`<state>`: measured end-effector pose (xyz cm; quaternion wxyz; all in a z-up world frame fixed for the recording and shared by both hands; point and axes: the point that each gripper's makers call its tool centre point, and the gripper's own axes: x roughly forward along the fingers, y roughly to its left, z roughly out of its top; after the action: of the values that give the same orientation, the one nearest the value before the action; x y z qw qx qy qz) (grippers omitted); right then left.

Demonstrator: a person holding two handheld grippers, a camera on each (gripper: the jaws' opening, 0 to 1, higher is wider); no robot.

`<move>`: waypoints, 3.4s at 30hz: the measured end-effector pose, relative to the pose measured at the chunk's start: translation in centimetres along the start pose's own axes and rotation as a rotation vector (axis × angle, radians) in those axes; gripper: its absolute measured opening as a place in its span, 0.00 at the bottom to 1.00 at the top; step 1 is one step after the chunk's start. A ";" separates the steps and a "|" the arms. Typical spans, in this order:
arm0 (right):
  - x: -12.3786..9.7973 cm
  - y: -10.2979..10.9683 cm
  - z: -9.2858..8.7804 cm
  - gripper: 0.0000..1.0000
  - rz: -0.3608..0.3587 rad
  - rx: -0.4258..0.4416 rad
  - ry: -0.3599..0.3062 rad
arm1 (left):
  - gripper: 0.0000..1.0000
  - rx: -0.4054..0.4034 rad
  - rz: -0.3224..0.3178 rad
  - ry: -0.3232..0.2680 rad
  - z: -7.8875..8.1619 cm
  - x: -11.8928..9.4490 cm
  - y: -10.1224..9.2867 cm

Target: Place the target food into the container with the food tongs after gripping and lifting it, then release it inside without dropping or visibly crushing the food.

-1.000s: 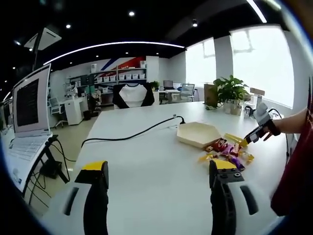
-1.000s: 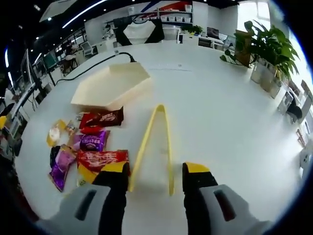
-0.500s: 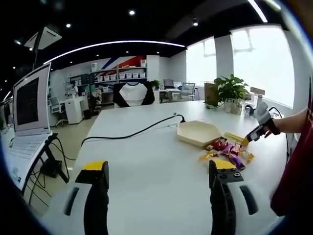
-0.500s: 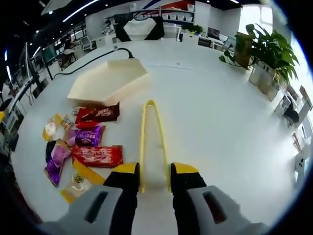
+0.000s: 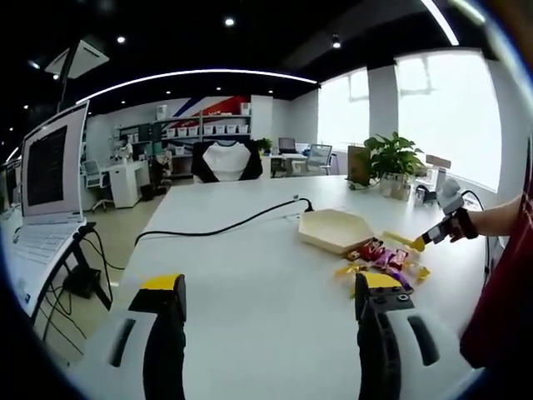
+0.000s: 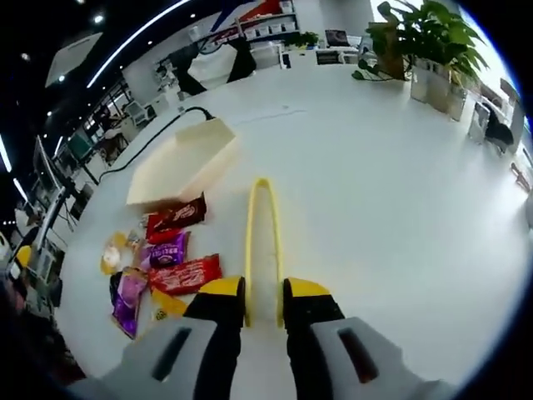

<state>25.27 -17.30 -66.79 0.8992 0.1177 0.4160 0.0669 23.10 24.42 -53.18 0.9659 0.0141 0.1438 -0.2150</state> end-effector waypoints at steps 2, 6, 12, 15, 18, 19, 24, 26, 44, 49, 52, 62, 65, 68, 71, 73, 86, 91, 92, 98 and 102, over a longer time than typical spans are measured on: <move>-0.3 -0.1 0.2 0.14 -0.002 0.023 -0.024 | 0.88 0.003 -0.007 -0.004 0.2 0.0 -0.2; -1.2 0.7 0.7 0.13 0.077 0.135 -0.069 | 0.87 0.000 -0.023 -0.014 0.6 0.1 -0.6; -3.7 3.1 3.1 0.14 0.243 0.253 -0.192 | 0.87 -0.068 -0.099 -0.060 1.5 0.5 -2.3; -4.9 4.5 4.0 0.14 0.290 0.202 -0.233 | 0.81 -0.088 -0.158 -0.059 1.7 0.8 -3.6; -6.9 6.7 5.4 0.14 0.398 0.207 -0.289 | 0.74 -0.099 -0.207 -0.046 1.9 1.3 -4.9; -7.4 7.3 5.6 0.14 0.420 0.195 -0.300 | 0.74 -0.099 -0.214 -0.048 2.0 1.3 -5.1; -9.8 10.9 6.4 0.16 0.531 0.109 -0.343 | 0.74 -0.174 -0.333 -0.116 4.5 1.6 -7.7; -10.7 12.5 6.6 0.16 0.587 0.077 -0.353 | 0.74 -0.217 -0.379 -0.151 5.7 1.5 -8.5; -18.5 25.0 6.2 0.16 0.996 -0.006 -0.391 | 0.62 -0.471 -0.719 -0.328 13.3 1.0 -14.1; -19.7 26.5 6.1 0.17 1.047 -0.041 -0.392 | 0.55 -0.515 -0.801 -0.373 15.2 0.3 -14.8; -20.2 27.2 5.9 0.17 1.070 -0.062 -0.389 | 0.54 -0.525 -0.825 -0.382 15.8 0.1 -15.0; -21.6 28.7 5.2 0.16 1.133 -0.074 -0.378 | 0.36 -0.559 -0.947 -0.422 17.1 -1.6 -16.4; -22.1 29.1 5.0 0.17 1.159 -0.078 -0.375 | 0.24 -0.543 -0.977 -0.432 17.5 -2.0 -17.1; -22.3 29.1 4.9 0.20 1.170 -0.094 -0.377 | 0.23 -0.563 -1.005 -0.424 17.8 -2.1 -17.1; -22.4 29.2 4.7 0.30 1.182 -0.121 -0.376 | 0.22 -0.539 -1.031 -0.436 18.2 -2.8 -17.9; -22.4 29.1 4.7 0.32 1.173 -0.190 -0.413 | 0.22 -0.513 -1.055 -0.448 18.6 -3.4 -18.3; -21.2 30.1 2.5 0.38 1.127 -0.473 -0.269 | 0.20 -0.238 -1.141 -0.327 17.9 -4.1 -19.9; -20.8 31.3 1.4 0.47 1.165 -0.528 -0.223 | 0.20 -0.209 -1.171 -0.325 17.9 -4.2 -20.4; -20.7 31.5 1.3 0.47 1.172 -0.534 -0.219 | 0.20 -0.205 -1.178 -0.327 17.9 -4.3 -20.5; -19.7 31.8 1.0 0.38 1.187 -0.556 -0.201 | 0.20 -0.161 -1.203 -0.310 17.7 -4.4 -20.8; -19.4 31.5 1.4 0.31 1.191 -0.566 -0.211 | 0.20 -0.144 -1.218 -0.313 17.8 -4.7 -20.8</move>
<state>13.10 8.58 -43.27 0.7407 0.0925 0.1562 0.6469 15.12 5.89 -34.10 0.6784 -0.1670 -0.0029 -0.7155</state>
